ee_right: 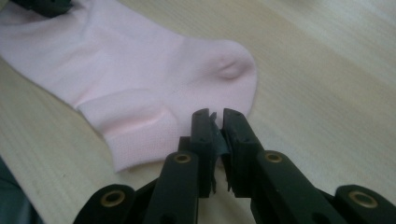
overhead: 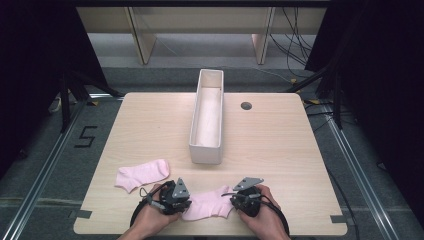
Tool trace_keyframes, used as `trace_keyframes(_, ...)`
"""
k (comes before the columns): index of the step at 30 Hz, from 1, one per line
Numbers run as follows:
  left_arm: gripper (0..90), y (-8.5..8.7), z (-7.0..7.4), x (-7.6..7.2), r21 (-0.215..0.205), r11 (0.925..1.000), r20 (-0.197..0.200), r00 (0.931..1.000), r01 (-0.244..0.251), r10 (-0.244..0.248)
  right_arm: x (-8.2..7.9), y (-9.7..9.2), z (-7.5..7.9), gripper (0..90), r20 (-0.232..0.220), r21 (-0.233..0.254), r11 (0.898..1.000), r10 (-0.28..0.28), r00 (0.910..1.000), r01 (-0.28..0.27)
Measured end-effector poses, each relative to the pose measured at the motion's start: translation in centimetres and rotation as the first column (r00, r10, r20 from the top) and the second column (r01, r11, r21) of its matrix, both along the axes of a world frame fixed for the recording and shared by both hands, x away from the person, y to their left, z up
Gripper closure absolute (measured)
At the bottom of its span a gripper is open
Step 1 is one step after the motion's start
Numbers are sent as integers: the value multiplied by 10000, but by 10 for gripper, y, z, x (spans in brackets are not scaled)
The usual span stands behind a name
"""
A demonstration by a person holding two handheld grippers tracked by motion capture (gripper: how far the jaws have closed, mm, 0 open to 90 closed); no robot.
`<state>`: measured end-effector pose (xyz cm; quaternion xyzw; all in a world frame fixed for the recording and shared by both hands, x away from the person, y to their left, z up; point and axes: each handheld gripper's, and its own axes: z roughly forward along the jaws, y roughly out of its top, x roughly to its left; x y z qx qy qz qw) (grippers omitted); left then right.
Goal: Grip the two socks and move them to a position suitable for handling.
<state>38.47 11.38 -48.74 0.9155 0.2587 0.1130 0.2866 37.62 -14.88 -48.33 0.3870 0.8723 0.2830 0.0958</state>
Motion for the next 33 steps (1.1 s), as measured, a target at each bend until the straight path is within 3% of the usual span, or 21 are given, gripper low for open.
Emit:
trace_keyframes(6, 764, 2, 1, 1, -109, 9999, 70, 9999, -114, 115, -6, 1, 1, 819, -175, -14, 9999, -125, 9998, 124)
trace_keyframes(7, 735, 3, 3, 0, -365, 9991, 58, 9997, -215, 217, -5, 1, 2, 798, -171, -34, 9999, -103, 9998, 102)
trace_keyframes(9, 666, 6, 8, 0, -510, 9983, -13, 9996, -266, 266, -5, 0, 5, 779, -333, 386, 9991, -188, 9993, 200)
trace_keyframes(10, 648, 15, 17, -2, -793, 9960, 465, 9979, -416, 454, -5, -2, 6, 773, -153, 481, 9986, -213, 9997, 220)
trace_keyframes(13, 573, 33, 34, 0, -1151, 9907, 836, 9931, -722, 820, -5, -6, 11, 764, 24, 752, 9960, -478, 9989, 475)
trace_keyframes(14, 552, 54, 45, 6, -1334, 9829, 1029, 9847, -1266, 1408, -3, -12, 17, 759, 203, 833, 9945, -654, 9977, 635)
trace_keyframes(15, 537, 54, 45, 6, -1334, 9829, 1029, 9847, -1266, 1408, -3, -12, 17, 759, 203, 833, 9945, -654, 9977, 635)
trace_keyframes(16, 531, 75, 52, 15, -1568, 9671, 1185, 9683, -2005, 2199, -1, -17, 19, 755, 539, 897, 9935, -752, 9957, 701)
trace_keyframes(17, 523, 87, 55, 20, -1421, 9631, 1249, 9611, -2284, 2464, -1, -18, 19, 752, 459, 1035, 9909, -918, 9947, 866)
trace_keyframes(18, 516, 87, 55, 20, -1421, 9631, 1249, 9611, -2284, 2464, -1, -18, 19, 752, 459, 1035, 9909, -918, 9947, 866)
trace_keyframes(19, 512, 111, 55, 32, -1102, 9482, 1361, 9405, -2980, 3114, -1, -20, 21, 746, 395, 963, 9910, -972, 9945, 930)
trace_keyframes(20, 512, 122, 54, 37, -847, 9375, 1362, 9282, -3374, 3464, 0, -22, 22, 743, 447, 935, 9922, -870, 9952, 825)
trace_keyframes(21, 512, 122, 54, 37, -847, 9375, 1362, 9282, -3374, 3464, 0, -22, 22, 743, 447, 935, 9922, -870, 9952, 825)
trace_keyframes(22, 512, 143, 47, 49, -569, 9135, 1163, 9061, -4029, 4068, -1, -23, 21, 740, 394, 918, 9915, -964, 9946, 925)
trace_keyframes(23, 513, 152, 43, 53, -506, 8993, 1001, 8937, -4345, 4374, -1, -23, 20, 739, 496, 900, 9918, -951, 9942, 904)
trace_keyframes(24, 514, 152, 43, 53, -506, 8993, 1001, 8937, -4345, 4374, -1, -23, 20, 739, 496, 900, 9918, -951, 9942, 904)
trace_keyframes(26, 512, 165, 34, 60, -404, 8781, 665, 8755, -4768, 4785, -1, -23, 19, 737, 456, 1071, 9890, -1072, 9932, 1018)
trace_keyframes(27, 513, 177, 28, 61, -279, 8575, 474, 8562, -5138, 5145, 0, -25, 21, 736, 469, 921, 9918, -930, 9946, 884)
trace_keyframes(30, 528, 183, 25, 53, -242, 8455, 337, 8448, -5335, 5340, -1, -24, 20, 734, 707, 991, 9922, -822, 9941, 750)
trace_keyframes(32, 558, 184, 24, 43, -34, 8687, 381, 8680, -4953, 4951, -2, -25, 22, 733, 626, 790, 9939, -814, 9947, 764)
trace_keyframes(33, 576, 184, 24, 43, -34, 8687, 381, 8680, -4953, 4951, -2, -25, 22, 733, 626, 790, 9939, -814, 9947, 764)
